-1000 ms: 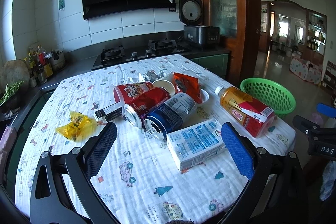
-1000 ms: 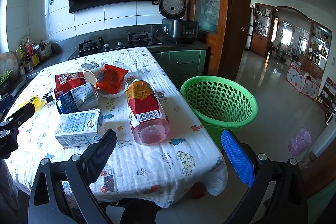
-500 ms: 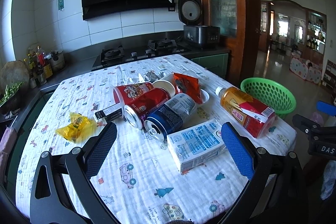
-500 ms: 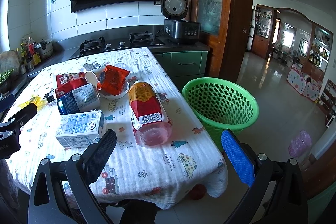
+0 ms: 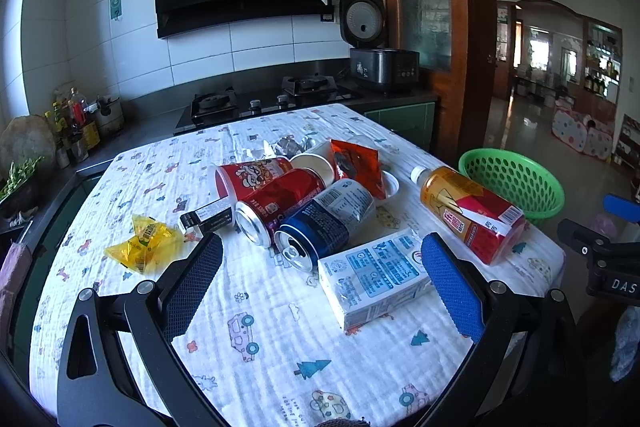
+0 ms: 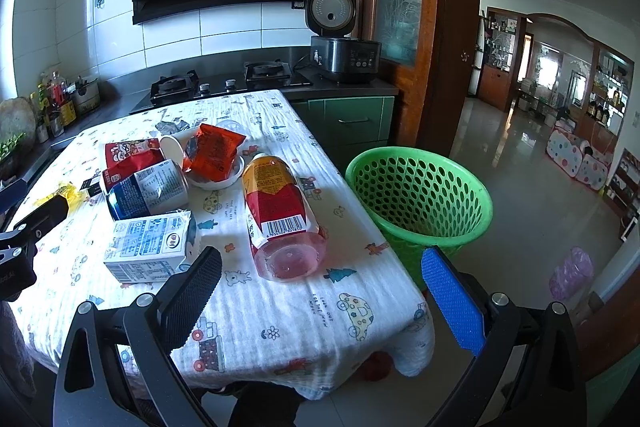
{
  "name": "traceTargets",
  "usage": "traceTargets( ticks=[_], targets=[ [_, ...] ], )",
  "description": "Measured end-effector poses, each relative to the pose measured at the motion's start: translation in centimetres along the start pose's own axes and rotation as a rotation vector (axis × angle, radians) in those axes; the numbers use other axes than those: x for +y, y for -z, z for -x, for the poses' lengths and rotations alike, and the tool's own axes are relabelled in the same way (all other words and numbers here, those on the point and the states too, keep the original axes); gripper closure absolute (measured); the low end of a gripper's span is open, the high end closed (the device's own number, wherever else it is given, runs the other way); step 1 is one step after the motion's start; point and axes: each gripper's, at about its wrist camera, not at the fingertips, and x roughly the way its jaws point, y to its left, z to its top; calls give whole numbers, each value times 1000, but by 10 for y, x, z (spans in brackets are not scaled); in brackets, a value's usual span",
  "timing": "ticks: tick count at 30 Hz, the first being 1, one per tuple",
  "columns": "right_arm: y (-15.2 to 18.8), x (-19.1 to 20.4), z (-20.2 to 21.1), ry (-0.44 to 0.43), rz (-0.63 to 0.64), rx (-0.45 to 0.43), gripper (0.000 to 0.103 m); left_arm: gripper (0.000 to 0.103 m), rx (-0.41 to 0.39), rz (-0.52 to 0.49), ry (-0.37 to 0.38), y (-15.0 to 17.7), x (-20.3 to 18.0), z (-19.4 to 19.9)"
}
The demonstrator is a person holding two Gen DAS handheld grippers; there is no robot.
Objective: Collect trash
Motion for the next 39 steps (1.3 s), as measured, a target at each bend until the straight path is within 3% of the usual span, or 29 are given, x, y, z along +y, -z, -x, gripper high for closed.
traceTargets(
  ticks=[23, 35, 37, 39],
  targets=[
    [-15, 6, -17, -35, 53, 13, 6, 5, 25, -5, 1, -1, 9, -13],
    [-44, 20, -60, -133, 150, 106, 7, 19, 47, -28, 44, 0, 33, -21],
    [-48, 22, -72, -153, 162, 134, 10, 21, 61, -43, 67, 1, 35, -22],
    [-53, 24, -86, -169, 175, 168, 20, 23, 69, -63, 95, 2, 35, -24]
  ],
)
